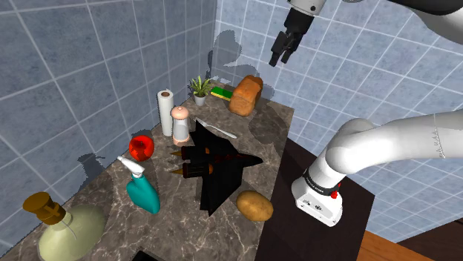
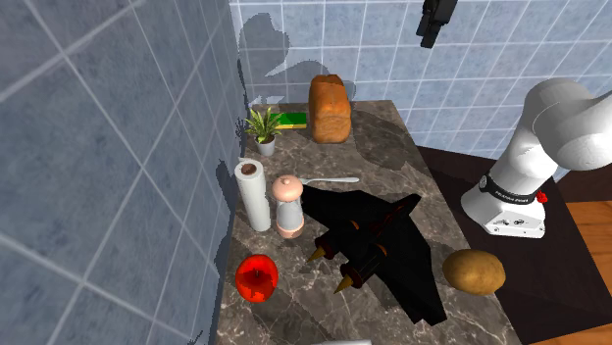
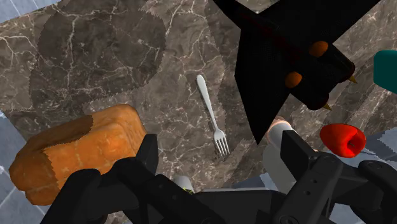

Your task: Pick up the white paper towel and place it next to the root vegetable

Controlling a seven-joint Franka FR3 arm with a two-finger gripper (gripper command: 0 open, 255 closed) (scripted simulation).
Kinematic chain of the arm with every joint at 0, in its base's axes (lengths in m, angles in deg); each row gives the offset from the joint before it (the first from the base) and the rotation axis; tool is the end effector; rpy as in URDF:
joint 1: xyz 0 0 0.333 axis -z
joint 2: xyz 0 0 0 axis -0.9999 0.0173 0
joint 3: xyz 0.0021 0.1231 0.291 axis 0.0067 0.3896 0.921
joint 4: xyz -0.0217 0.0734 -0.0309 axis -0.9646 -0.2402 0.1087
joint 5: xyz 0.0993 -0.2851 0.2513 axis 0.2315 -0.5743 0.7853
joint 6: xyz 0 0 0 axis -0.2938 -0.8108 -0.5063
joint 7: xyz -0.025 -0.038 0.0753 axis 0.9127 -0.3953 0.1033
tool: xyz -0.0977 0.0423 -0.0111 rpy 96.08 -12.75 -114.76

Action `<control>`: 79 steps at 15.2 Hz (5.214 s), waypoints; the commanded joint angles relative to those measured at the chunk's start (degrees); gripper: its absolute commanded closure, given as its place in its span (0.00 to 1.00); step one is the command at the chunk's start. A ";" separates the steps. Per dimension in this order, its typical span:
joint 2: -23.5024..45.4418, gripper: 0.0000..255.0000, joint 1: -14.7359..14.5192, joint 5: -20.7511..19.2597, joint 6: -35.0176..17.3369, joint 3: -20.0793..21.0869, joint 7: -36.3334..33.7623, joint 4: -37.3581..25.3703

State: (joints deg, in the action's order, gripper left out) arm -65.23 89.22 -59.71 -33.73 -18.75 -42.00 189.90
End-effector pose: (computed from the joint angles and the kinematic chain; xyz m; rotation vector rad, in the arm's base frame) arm 0.3253 -0.0111 0.6213 -3.0212 -0.0634 -0.1358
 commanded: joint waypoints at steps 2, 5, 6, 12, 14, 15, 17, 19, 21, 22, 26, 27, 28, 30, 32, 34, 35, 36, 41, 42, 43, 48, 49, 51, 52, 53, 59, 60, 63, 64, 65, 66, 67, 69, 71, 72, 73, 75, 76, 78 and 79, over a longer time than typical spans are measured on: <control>1.60 0.00 -0.31 0.40 -1.13 0.81 -0.76 -0.35; 6.67 0.00 -1.15 1.39 -4.34 3.18 -3.02 -1.82; 8.44 0.00 -1.40 1.65 -5.35 3.95 -3.76 -2.46; 19.77 0.00 -2.76 2.26 -10.57 8.25 -8.33 -7.77; 23.77 0.00 -3.16 2.09 -11.95 9.55 -9.91 -10.11; 25.82 0.00 -3.38 1.92 -12.57 10.17 -10.72 -11.38; 29.97 0.00 -3.79 1.44 -13.63 11.37 -12.36 -14.15; 34.23 0.00 -4.24 0.76 -14.46 12.48 -14.04 -17.22; 38.58 0.00 -4.79 -0.11 -15.05 13.45 -15.75 -20.60; 40.80 0.00 -5.10 -0.61 -15.24 13.88 -16.60 -22.41; 49.95 0.00 -6.69 -2.91 -15.30 15.20 -19.96 -30.56; 52.31 0.00 -7.18 -3.54 -15.11 15.42 -20.75 -32.84; 54.71 0.00 -7.71 -4.17 -14.85 15.60 -21.53 -35.25; 59.65 0.00 -8.87 -5.44 -14.05 15.85 -22.99 -40.45; 64.80 0.00 -10.19 -6.69 -12.85 15.94 -24.30 -46.26; 70.27 0.00 -11.68 -7.87 -11.17 15.88 -25.44 -52.88; 73.18 0.00 -12.48 -8.43 -10.11 15.80 -25.94 -56.59; 73.72 0.00 -12.66 -8.51 -9.90 15.75 -26.01 -57.30; 73.96 0.00 -12.61 -8.57 -13.62 15.67 -26.09 -53.81; 74.06 0.00 -12.61 -8.60 -14.33 15.66 -26.11 -53.19; 74.23 0.00 -12.61 -8.64 -15.45 15.64 -26.15 -52.24; 74.23 0.00 -12.61 -8.64 -15.45 15.64 -26.15 -52.24; 74.23 0.00 -12.61 -8.64 -15.45 15.64 -26.15 -52.24; 74.23 0.00 -12.61 -8.64 -15.44 15.64 -26.15 -52.25; 74.23 1.00 -12.61 -8.64 -15.44 15.64 -26.15 -52.25; 74.23 1.00 -12.61 -8.64 -15.44 15.64 -26.15 -52.25; 74.26 1.00 -12.60 -8.65 -15.45 15.63 -26.13 -52.27; 74.29 1.00 -12.60 -8.65 -15.46 15.63 -26.13 -52.28; 73.95 1.00 -12.64 -8.59 -14.07 15.69 -26.16 -53.35; 73.83 1.00 -12.66 -8.56 -13.37 15.71 -26.16 -53.94; 73.75 1.00 -12.69 -8.54 -12.64 15.72 -26.17 -54.59; 73.67 1.00 -12.72 -8.52 -11.92 15.74 -26.18 -55.23; 73.60 1.00 -12.75 -8.51 -11.19 15.76 -26.19 -55.89; 73.51 1.00 -12.83 -8.48 -9.71 15.79 -26.22 -57.29; 73.48 1.00 -12.91 -8.47 -8.18 15.82 -26.24 -58.80; 73.50 1.00 -12.97 -8.47 -7.40 15.83 -26.26 -59.60; 73.53 1.00 -13.02 -8.47 -6.61 15.84 -26.28 -60.42; 73.65 1.00 -13.15 -8.49 -5.00 15.86 -26.31 -62.17; 73.75 1.00 -13.22 -8.51 -4.17 15.86 -26.33 -63.10; 74.01 1.00 -13.37 -8.55 -2.46 15.87 -26.38 -65.07; 74.18 1.00 -13.46 -8.58 -1.59 15.87 -26.40 -66.12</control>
State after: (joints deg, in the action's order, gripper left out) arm 8.75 75.81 -68.27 -36.18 -2.86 -68.42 124.81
